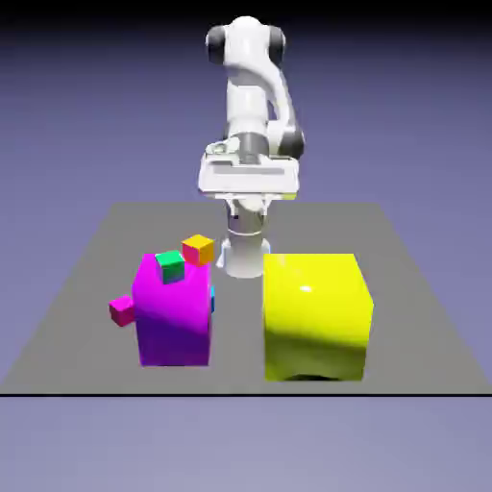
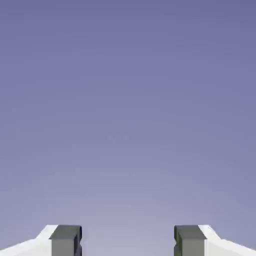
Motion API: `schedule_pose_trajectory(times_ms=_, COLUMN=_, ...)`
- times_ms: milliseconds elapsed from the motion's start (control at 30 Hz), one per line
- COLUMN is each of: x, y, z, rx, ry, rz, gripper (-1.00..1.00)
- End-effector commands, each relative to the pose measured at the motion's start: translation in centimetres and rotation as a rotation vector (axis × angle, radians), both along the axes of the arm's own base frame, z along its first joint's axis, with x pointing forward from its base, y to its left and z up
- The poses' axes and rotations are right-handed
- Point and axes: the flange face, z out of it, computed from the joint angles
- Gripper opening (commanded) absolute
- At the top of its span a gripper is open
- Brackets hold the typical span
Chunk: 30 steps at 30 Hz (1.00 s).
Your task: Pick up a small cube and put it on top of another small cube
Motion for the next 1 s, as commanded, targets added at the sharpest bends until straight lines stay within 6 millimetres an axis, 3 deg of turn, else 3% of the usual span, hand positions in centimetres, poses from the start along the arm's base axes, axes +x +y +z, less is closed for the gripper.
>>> schedule_pose_trajectory(times_ms=0, x=0.5, y=-0.7, z=-0.4, rx=0.013, ry=0.020, rz=-0.047, gripper=0.00)
schedule_pose_trajectory(times_ms=300, x=3.8, y=-8.0, z=-4.3, rx=0.145, ry=0.180, rz=-0.484, gripper=0.00)
schedule_pose_trajectory(times_ms=567, x=5.1, y=-15.6, z=-8.4, rx=0.282, ry=0.284, rz=-0.894, gripper=0.00)
schedule_pose_trajectory(times_ms=767, x=4.2, y=-22.1, z=-11.7, rx=0.397, ry=0.336, rz=-1.211, gripper=0.00)
schedule_pose_trajectory(times_ms=867, x=3.1, y=-25.5, z=-13.4, rx=0.458, ry=0.354, rz=-1.371, gripper=0.00)
schedule_pose_trajectory(times_ms=967, x=1.3, y=-27.5, z=-15.8, rx=0.525, ry=0.372, rz=-1.495, gripper=0.00)
